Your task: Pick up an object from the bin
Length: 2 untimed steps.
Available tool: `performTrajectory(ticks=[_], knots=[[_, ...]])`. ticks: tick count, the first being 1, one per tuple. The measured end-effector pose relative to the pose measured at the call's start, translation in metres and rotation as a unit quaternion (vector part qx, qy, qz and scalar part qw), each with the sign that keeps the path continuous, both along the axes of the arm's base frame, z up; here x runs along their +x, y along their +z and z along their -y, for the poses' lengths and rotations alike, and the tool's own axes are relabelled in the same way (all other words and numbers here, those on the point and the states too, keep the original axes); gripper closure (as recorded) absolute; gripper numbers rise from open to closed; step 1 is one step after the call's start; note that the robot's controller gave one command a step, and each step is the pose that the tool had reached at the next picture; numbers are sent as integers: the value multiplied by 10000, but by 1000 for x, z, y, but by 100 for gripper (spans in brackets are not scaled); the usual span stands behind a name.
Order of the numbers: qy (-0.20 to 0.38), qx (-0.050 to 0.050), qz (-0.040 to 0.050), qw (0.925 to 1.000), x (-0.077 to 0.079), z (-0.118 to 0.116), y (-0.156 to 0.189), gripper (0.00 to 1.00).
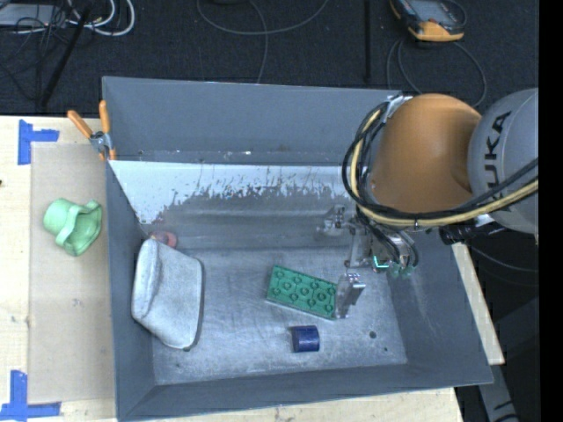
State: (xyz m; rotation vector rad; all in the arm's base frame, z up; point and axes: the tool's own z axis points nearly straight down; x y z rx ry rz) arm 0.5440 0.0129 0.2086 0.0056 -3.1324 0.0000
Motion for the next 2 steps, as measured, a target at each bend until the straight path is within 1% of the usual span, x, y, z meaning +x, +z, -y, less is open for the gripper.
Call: performTrajectory(ticks=[1, 2], knots=[[1078, 9, 8, 9942, 14, 4, -130, 0], [1064, 7, 36, 9943, 15, 5, -126, 100]])
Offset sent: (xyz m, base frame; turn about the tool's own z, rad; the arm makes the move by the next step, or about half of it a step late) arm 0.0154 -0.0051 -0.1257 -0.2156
